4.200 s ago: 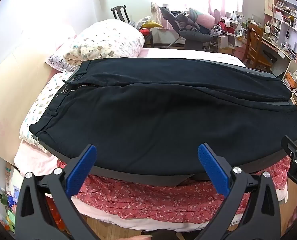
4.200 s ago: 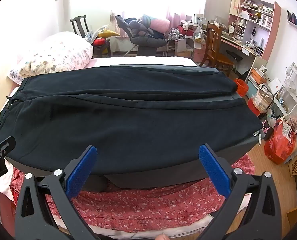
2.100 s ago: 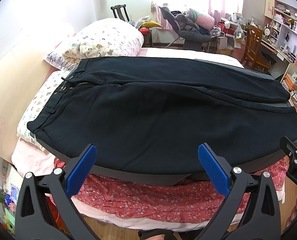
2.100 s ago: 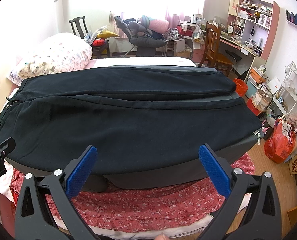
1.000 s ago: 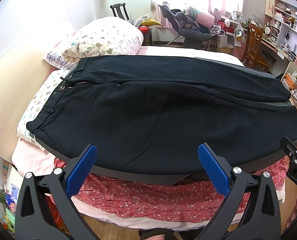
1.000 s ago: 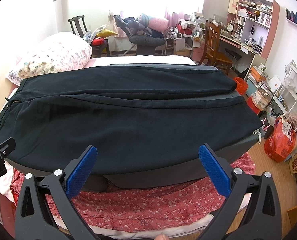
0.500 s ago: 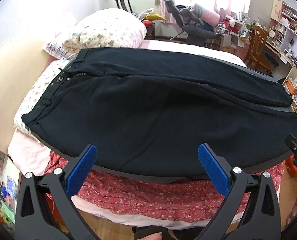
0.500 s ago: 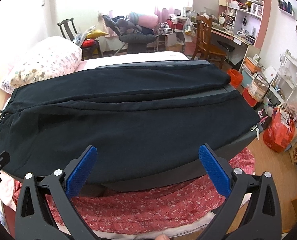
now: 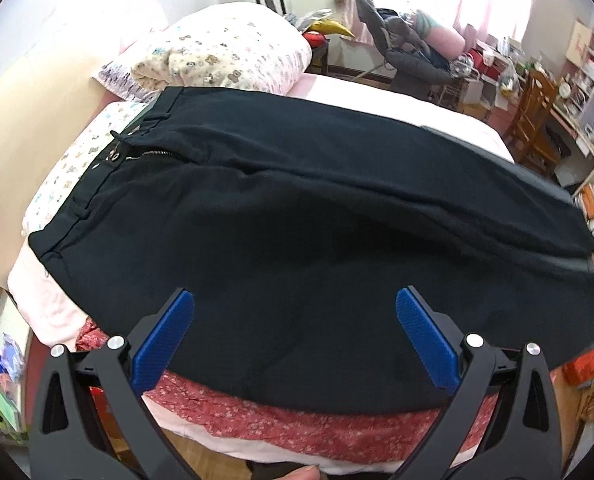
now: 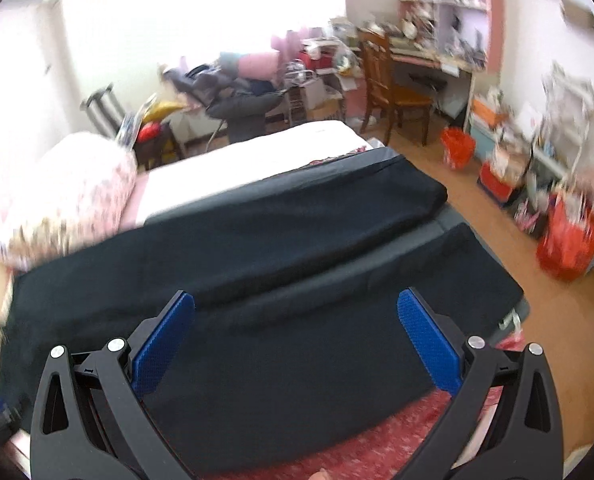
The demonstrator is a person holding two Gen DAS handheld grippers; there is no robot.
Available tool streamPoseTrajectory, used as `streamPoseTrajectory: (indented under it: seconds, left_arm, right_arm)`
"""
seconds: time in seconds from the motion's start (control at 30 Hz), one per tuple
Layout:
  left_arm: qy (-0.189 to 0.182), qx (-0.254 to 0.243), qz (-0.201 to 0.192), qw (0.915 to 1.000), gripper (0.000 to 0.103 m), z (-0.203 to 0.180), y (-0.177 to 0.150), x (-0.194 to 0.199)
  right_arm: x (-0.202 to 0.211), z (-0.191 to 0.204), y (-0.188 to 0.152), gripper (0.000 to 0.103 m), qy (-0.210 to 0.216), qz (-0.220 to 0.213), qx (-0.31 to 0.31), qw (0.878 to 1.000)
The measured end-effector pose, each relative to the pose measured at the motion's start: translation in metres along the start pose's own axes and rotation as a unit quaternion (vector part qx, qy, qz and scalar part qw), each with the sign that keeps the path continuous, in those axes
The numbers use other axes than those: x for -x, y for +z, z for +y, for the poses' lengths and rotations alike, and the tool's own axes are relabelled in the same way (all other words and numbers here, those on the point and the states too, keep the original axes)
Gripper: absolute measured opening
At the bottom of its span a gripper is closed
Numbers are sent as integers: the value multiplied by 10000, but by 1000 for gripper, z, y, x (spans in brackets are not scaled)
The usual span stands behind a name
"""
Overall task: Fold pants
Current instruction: 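Lower the right tool onto the trouser hem and close its fingers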
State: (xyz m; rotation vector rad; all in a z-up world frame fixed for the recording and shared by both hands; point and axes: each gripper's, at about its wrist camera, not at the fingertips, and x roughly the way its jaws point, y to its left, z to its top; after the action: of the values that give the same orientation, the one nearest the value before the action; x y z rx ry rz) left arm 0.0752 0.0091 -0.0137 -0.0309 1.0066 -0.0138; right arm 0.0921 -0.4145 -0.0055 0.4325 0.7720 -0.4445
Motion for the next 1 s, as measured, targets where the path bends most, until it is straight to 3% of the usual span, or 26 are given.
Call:
streamPoseTrajectory:
  seconds: [0.23, 0.53, 0.7, 0.87, 1.0]
  left_arm:
    - [55, 334, -83, 9994, 101, 3, 26, -7]
    - [325, 506, -34, 9982, 101, -2, 38, -17]
    - [232, 631, 132, 9977, 101, -6, 30, -21]
    - [1, 997, 368, 9943, 101, 1, 18, -26]
    - [25, 1206, 655, 9905, 101, 6, 13, -32]
  right_arm:
    - [-54, -61, 87, 102, 404, 691, -853, 9931]
    - [-115, -104, 143, 102, 519, 963, -1091, 9880]
    - [-158, -142, 170, 101, 653, 1254, -1398, 9800]
    - [-203, -163, 186, 89, 423, 1732, -1217, 9764]
    - [-232, -171, 190, 80, 354, 2092, -1273, 9689]
